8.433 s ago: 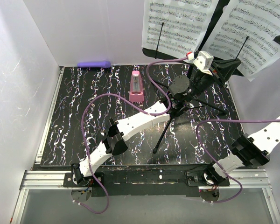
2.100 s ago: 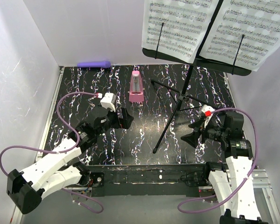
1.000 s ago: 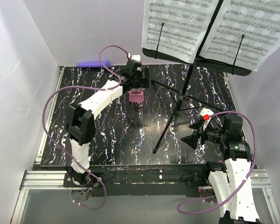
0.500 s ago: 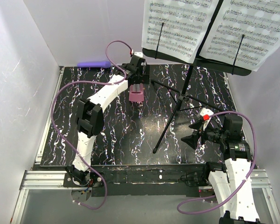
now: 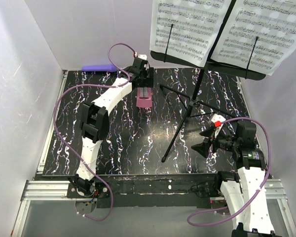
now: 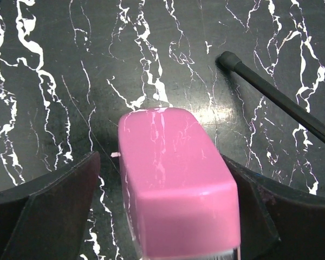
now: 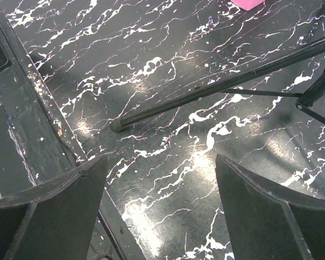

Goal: Set up the instrument practice props

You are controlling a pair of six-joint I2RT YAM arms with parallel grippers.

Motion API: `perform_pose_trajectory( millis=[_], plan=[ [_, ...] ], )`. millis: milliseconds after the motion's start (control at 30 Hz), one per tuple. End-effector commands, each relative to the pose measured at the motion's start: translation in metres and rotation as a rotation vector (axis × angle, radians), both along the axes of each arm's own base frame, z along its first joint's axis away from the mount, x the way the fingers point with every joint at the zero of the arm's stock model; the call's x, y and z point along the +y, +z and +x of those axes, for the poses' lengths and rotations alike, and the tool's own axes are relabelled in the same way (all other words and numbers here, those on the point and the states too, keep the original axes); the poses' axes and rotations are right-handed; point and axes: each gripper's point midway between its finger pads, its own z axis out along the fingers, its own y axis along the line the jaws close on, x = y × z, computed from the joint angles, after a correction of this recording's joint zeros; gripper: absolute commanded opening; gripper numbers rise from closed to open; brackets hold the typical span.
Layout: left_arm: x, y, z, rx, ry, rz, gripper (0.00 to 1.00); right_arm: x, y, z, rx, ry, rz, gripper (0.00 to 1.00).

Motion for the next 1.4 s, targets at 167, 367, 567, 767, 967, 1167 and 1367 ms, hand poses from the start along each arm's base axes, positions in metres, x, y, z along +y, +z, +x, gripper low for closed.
perform_pose_trajectory(
  millis=[167, 367, 567, 767, 967, 1167, 1367],
  plan=[
    [-0.011, 0.011, 0.005, -0.022, -0.081, -0.026, 0.32, 0.001, 0.001, 0.002, -0.025, 0.015, -0.003, 0.88],
    [-0.001, 0.031, -0.021, -0.047, -0.145, -0.018, 0.0, 0.005, 0.001, -0.005, -0.008, 0.052, 0.016, 0.88],
    [0.018, 0.058, -0.076, -0.109, -0.247, -0.025, 0.0, 0.012, 0.003, -0.016, 0.026, 0.131, 0.043, 0.87],
    [0.034, 0.065, -0.152, -0.127, -0.4, -0.07, 0.0, 0.024, 0.002, -0.027, 0.051, 0.238, 0.03, 0.85],
    [0.057, 0.064, -0.213, -0.149, -0.439, -0.128, 0.0, 0.044, -0.013, -0.042, 0.069, 0.416, -0.093, 0.84],
    [0.074, 0.059, -0.252, -0.166, -0.41, -0.192, 0.0, 0.083, -0.008, -0.054, 0.071, 0.649, -0.098, 0.83],
    [0.089, 0.067, -0.275, -0.208, -0.384, -0.212, 0.0, 0.148, 0.003, -0.044, 0.087, 0.745, -0.09, 0.81]
  ],
)
